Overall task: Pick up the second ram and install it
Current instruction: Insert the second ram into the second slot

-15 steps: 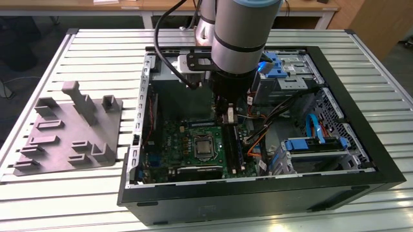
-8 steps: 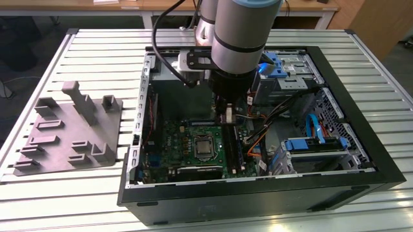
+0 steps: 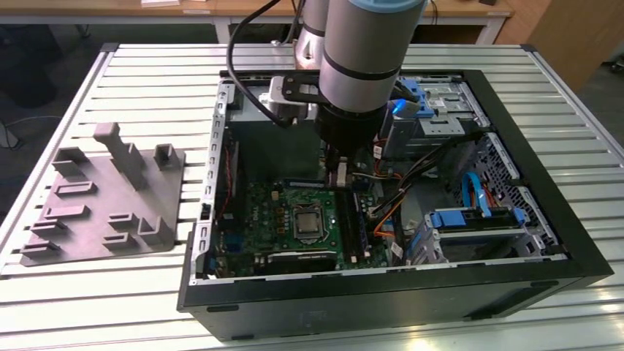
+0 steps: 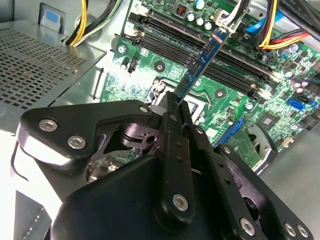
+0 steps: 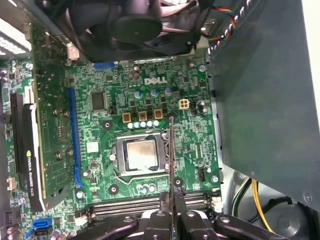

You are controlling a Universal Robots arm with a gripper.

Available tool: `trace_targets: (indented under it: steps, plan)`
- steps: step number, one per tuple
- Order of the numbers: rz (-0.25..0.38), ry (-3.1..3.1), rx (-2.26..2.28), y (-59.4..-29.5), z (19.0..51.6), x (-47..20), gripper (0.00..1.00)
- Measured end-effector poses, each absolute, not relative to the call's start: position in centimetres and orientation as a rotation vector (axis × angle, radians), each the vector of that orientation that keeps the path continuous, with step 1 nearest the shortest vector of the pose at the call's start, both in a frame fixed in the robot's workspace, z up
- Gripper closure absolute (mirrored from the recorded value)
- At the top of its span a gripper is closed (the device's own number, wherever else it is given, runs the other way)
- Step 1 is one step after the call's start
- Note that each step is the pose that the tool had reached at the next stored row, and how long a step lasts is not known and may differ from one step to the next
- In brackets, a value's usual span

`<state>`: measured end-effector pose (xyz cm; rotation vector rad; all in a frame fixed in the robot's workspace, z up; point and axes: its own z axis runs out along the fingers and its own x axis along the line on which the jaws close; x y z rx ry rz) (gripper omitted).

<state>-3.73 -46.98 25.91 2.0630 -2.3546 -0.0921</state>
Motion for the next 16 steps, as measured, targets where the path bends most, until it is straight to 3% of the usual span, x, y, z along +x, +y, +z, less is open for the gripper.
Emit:
trace_targets:
  steps: [16]
  plan:
    - [-0.091, -2.439, 1.965, -46.98, 25.88, -3.73, 0.86]
